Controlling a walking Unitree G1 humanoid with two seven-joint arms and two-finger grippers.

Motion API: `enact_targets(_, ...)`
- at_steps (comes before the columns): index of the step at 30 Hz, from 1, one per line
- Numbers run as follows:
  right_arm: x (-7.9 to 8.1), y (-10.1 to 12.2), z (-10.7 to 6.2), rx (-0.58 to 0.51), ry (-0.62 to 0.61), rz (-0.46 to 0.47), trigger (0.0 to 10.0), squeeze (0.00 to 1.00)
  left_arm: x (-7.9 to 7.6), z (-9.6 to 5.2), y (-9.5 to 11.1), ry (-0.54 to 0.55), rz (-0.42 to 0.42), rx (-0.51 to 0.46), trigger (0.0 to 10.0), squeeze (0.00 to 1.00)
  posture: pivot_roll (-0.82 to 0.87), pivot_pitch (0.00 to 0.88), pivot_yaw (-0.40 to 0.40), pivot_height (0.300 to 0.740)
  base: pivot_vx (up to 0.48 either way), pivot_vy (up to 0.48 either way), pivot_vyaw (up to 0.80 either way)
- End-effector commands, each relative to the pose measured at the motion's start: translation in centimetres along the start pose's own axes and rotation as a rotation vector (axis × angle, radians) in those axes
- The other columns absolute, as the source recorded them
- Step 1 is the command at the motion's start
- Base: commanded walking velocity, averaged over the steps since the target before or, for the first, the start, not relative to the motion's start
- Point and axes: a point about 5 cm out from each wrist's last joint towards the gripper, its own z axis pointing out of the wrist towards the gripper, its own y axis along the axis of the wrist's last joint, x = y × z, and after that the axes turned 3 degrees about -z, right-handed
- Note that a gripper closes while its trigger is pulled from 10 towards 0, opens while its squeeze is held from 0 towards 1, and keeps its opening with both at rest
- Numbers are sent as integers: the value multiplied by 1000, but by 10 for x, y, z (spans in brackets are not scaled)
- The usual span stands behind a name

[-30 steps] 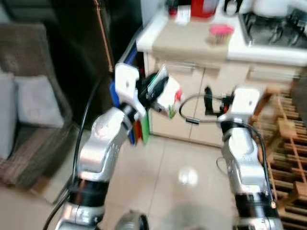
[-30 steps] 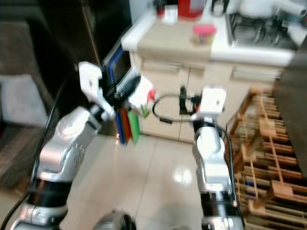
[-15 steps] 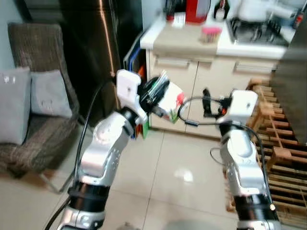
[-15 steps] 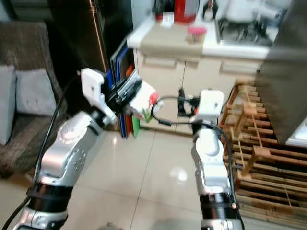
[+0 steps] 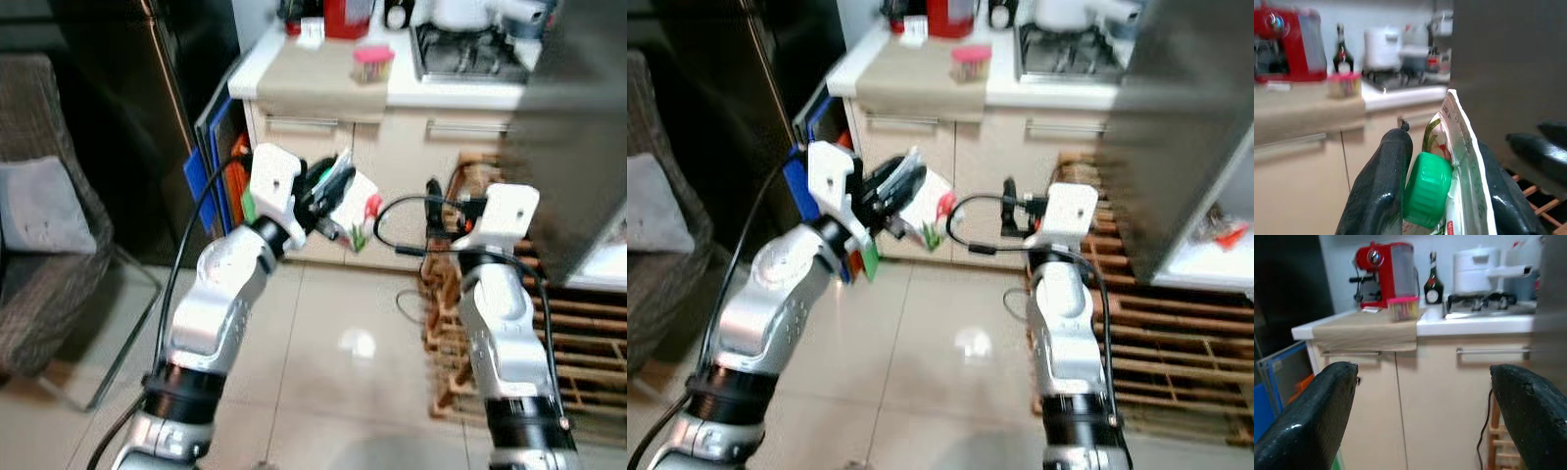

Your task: Restocking fridge

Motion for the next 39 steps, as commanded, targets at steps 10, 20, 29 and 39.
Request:
enact_targets(10, -13, 3, 0, -15, -40, -23, 10000, 0, -16, 5, 10, -90, 5, -71, 10000, 0, -17, 0, 72, 732, 109, -349, 0)
enact_targets(20, -14, -1, -1, 8, -40, -30, 10000, 0, -12, 4, 9, -69, -2, -61, 10000, 0, -11, 0, 73, 732, 0, 0, -418)
enact_targets(29, -13, 0, -7, -9, -16, -41, 10000, 0, -9, -2, 7, -67, -7, -63, 10000, 0, -10, 0, 74, 732, 0, 0, -399)
enact_targets(39, -12, -3, -8, 0, -12, -37, 10000, 0, -15, -3, 9, -112, -38, -72, 10000, 0, -10, 0, 73, 732, 0, -375, 0)
